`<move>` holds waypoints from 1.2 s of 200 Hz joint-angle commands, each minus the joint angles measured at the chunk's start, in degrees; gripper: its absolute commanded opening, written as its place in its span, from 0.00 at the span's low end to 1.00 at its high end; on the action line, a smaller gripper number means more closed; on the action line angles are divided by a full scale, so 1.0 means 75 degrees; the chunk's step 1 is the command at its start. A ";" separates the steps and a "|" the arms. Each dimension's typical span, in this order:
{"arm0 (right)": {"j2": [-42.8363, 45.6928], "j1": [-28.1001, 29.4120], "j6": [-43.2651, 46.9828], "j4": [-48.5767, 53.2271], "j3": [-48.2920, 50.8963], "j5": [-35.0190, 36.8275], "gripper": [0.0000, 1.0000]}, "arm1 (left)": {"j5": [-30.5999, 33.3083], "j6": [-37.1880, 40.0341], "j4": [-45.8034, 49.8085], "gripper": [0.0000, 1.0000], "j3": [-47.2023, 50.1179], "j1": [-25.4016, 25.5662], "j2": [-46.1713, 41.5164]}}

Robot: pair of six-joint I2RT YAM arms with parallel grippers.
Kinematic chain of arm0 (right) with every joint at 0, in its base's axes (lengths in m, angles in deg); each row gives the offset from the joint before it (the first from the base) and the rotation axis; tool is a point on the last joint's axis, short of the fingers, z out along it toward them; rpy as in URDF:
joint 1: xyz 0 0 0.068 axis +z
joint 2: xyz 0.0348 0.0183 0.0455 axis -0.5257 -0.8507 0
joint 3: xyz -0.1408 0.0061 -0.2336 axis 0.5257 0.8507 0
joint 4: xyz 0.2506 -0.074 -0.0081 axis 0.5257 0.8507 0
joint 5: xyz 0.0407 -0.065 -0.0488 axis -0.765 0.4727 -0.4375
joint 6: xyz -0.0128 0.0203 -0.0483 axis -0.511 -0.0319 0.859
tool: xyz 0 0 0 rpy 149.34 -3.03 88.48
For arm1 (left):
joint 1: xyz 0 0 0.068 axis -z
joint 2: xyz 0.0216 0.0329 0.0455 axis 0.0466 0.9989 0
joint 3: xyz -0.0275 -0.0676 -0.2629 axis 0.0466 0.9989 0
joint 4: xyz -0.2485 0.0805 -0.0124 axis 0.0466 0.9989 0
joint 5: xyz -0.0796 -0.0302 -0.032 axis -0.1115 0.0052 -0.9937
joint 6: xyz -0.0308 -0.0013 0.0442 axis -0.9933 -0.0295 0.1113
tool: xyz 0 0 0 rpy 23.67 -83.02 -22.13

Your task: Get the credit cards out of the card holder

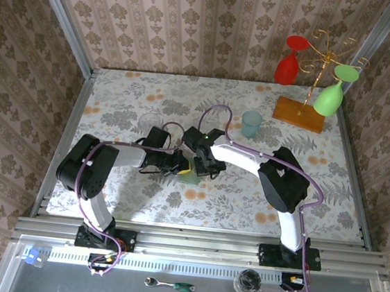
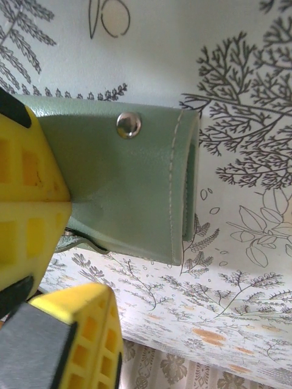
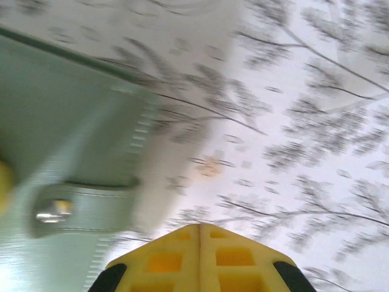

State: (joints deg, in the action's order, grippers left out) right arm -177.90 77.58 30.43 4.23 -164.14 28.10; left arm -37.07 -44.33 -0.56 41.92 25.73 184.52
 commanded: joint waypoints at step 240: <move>0.1068 -0.0318 0.7033 -0.2015 0.1197 -0.2713 0.24 | 0.0176 -0.1482 -0.0564 0.00 0.0982 -0.0060 -0.0990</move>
State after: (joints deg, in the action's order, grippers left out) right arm -171.26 75.09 63.70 -8.23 -157.08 9.37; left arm -34.07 -51.89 -2.61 47.76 25.73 177.96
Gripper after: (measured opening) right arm 0.237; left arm 0.050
